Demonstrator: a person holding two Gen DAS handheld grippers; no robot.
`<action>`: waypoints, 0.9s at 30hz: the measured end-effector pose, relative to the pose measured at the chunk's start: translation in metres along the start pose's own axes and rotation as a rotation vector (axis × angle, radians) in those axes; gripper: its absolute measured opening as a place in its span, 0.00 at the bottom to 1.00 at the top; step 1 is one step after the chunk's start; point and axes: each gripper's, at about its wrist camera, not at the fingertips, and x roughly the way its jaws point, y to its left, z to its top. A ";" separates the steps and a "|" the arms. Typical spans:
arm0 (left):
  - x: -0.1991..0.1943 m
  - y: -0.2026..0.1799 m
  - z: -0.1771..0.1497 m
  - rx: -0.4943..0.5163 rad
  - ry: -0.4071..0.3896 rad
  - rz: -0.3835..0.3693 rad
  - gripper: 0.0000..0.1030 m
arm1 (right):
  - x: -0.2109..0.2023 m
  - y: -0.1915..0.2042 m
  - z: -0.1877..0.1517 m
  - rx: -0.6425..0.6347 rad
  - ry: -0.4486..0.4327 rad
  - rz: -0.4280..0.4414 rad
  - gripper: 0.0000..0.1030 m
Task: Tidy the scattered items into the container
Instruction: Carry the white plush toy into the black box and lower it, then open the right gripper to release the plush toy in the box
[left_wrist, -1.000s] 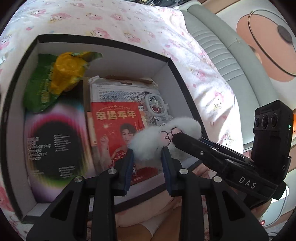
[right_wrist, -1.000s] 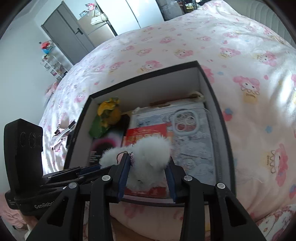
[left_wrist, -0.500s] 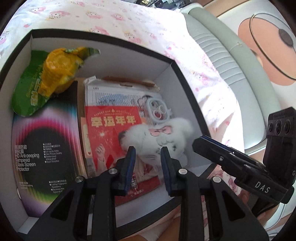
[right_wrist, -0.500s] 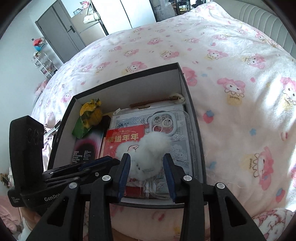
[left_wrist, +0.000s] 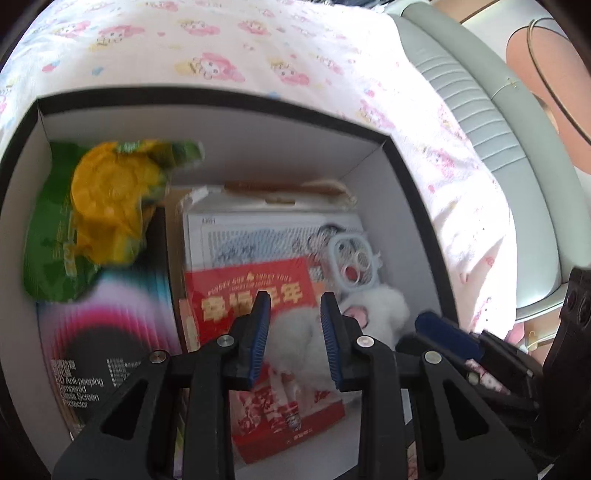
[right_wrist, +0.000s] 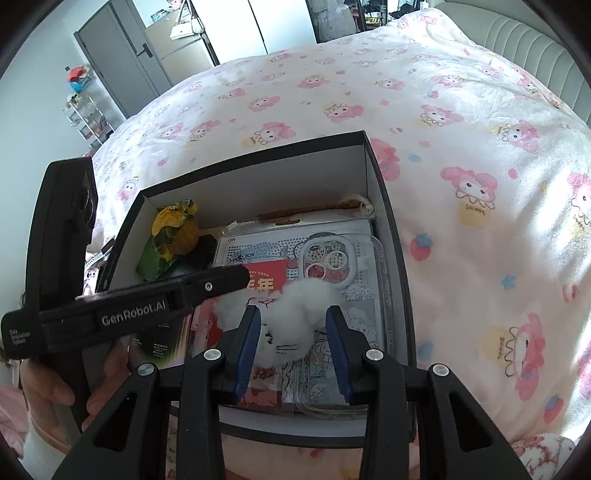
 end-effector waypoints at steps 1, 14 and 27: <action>0.002 -0.003 -0.001 0.007 0.005 -0.008 0.26 | 0.003 0.000 0.001 0.004 0.004 -0.003 0.32; -0.019 0.020 -0.008 -0.033 0.000 -0.145 0.26 | 0.003 0.005 0.016 -0.004 -0.019 -0.017 0.32; 0.006 0.005 -0.020 0.029 0.073 -0.136 0.26 | 0.014 0.001 -0.017 0.046 0.097 -0.004 0.32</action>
